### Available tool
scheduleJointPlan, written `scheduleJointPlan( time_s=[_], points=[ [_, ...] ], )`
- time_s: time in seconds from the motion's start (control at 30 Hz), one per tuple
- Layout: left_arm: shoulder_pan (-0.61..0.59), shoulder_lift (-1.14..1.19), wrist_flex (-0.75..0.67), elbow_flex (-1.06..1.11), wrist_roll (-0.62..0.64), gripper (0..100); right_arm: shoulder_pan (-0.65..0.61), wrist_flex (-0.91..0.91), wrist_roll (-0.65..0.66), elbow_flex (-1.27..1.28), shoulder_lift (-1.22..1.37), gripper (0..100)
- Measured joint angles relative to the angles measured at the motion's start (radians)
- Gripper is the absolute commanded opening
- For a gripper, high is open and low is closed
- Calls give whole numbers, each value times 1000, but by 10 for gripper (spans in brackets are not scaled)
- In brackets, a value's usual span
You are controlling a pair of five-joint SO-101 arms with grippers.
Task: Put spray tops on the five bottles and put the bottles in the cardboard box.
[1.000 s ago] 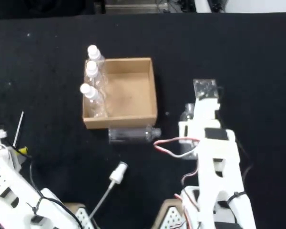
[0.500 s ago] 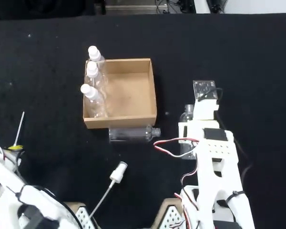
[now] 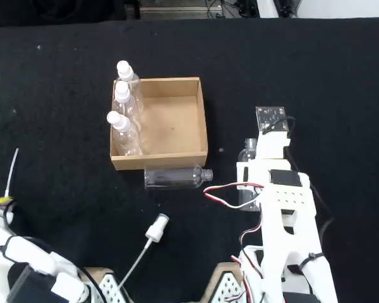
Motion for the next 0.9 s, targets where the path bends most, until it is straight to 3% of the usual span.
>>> scheduleJointPlan(
  time_s=[0.27,0.53,0.7,0.9],
  points=[
    [11,11,193,-224,26,339,0,0,0,0,0,11],
    [15,173,147,-281,195,339,0,0,0,0,0,11],
    [48,322,83,-282,206,339,0,0,0,0,0,11],
    [48,344,126,-324,189,339,0,0,0,0,0,11]
  ],
)
